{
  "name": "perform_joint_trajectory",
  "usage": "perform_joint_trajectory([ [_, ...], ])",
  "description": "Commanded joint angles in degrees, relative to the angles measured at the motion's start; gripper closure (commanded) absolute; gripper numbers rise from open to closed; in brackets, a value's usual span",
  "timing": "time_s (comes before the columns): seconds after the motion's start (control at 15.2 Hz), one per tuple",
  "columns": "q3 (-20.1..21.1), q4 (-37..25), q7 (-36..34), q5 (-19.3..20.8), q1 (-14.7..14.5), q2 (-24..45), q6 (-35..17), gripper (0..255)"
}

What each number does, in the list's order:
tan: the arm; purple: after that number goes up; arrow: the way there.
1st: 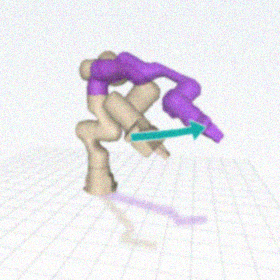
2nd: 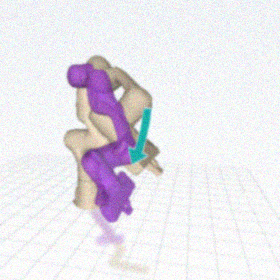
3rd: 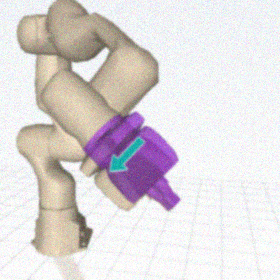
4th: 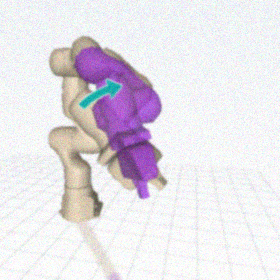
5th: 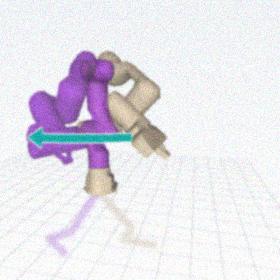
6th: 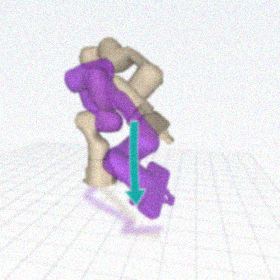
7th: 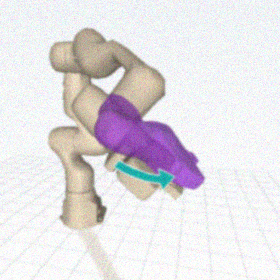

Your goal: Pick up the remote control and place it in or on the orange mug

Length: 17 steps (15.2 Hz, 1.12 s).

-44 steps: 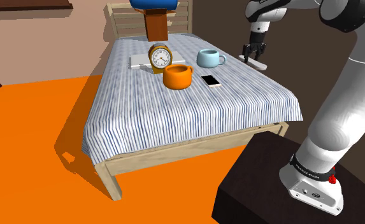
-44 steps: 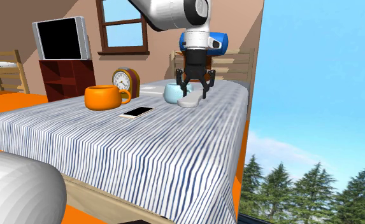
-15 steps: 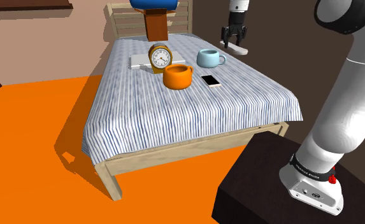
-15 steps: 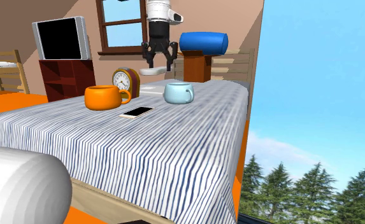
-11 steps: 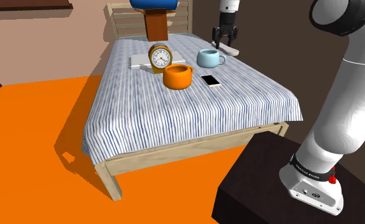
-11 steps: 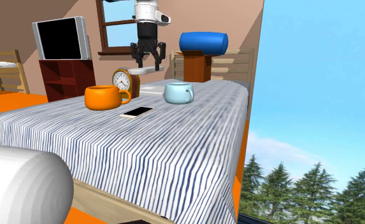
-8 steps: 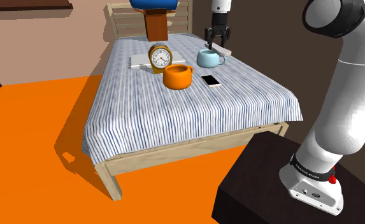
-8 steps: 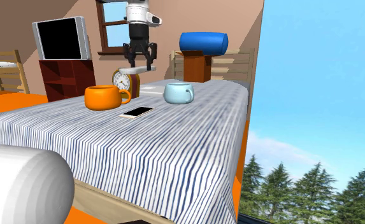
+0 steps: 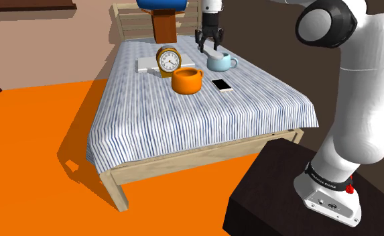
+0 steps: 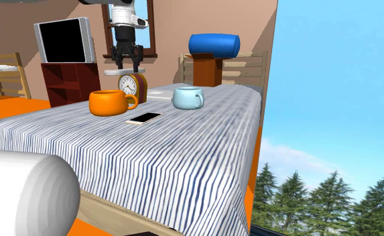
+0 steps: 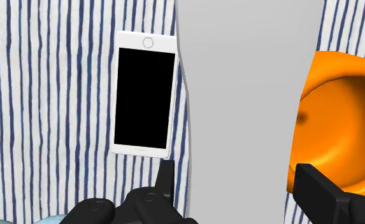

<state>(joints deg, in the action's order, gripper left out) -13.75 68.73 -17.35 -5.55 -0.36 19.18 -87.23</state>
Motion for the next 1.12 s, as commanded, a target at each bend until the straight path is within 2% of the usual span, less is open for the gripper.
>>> perform_joint_trajectory([
  [0.0,0.8,-5.1,-2.2,-0.5,-1.0,3.6,1.5,255],
  [0.26,2.1,-19.6,-6.3,-1.7,-2.1,12.6,6.8,255],
  [0.33,2.8,-29.1,-7.9,-2.4,-2.0,18.2,10.7,255],
  [0.59,2.5,-18.3,-7.6,-1.7,-3.3,13.7,4.3,255],
  [1.06,2.3,-7.1,-7.3,-1.1,-4.5,10.3,-3.4,255],
])
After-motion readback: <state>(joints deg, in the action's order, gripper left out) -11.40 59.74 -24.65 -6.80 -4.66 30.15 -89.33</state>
